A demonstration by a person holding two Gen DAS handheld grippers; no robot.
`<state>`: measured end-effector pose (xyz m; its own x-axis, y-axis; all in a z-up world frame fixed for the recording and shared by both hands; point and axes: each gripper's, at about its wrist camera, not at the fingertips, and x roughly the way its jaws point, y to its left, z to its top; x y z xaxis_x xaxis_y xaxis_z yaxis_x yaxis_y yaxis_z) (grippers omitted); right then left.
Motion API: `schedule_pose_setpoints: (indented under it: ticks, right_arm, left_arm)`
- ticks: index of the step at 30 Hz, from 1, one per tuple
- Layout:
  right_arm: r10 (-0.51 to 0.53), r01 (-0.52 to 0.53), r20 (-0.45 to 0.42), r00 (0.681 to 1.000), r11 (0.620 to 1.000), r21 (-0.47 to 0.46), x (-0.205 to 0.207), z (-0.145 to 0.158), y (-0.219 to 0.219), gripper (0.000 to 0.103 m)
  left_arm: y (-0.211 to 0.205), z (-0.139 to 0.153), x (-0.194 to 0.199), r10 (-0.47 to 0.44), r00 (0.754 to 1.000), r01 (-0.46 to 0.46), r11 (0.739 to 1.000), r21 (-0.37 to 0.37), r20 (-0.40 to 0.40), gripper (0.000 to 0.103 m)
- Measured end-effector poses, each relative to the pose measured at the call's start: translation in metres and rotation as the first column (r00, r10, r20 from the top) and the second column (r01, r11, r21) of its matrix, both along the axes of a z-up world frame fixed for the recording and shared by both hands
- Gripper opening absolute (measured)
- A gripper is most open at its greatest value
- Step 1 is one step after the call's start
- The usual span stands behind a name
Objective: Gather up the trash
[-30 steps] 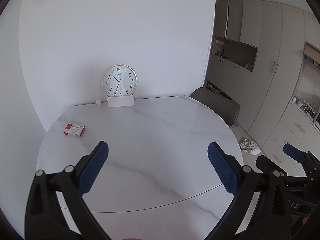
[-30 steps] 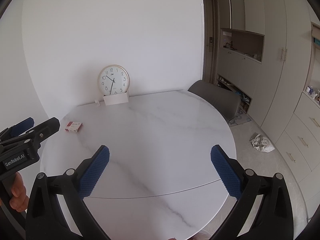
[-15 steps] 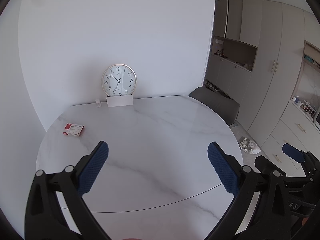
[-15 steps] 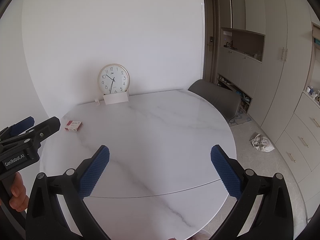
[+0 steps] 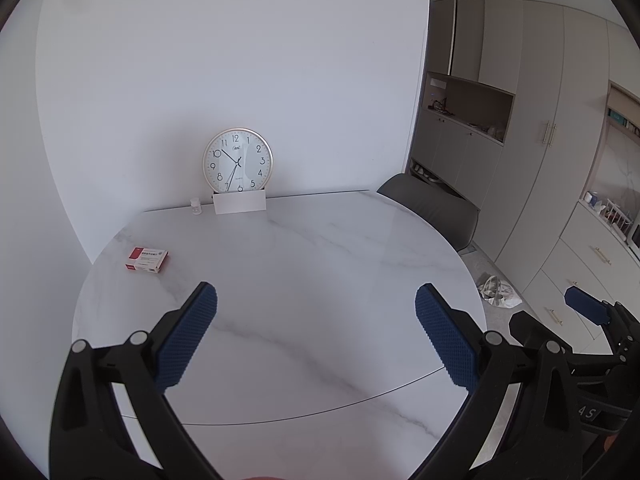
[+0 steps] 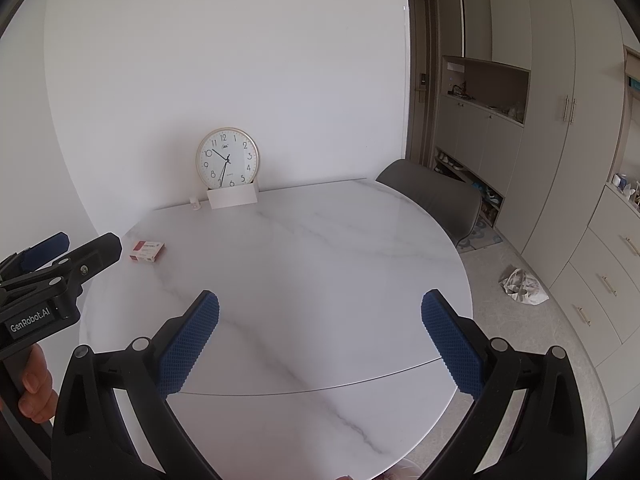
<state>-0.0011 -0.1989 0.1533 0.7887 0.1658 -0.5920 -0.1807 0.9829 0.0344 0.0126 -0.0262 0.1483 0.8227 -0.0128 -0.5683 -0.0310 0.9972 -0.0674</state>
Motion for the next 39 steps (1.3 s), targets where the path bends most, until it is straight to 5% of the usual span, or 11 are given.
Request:
schedule_pose_setpoints:
  ticks: [39]
  right_arm:
    - [0.002, -0.003, -0.006, 1.000, 1.000, -0.003, -0.0010, -0.0028, 0.0024, 0.101]
  left_arm:
    - [0.0024, -0.0025, 0.0081, -0.003, 1.000, 0.003, 1.000, -0.001, -0.008, 0.095]
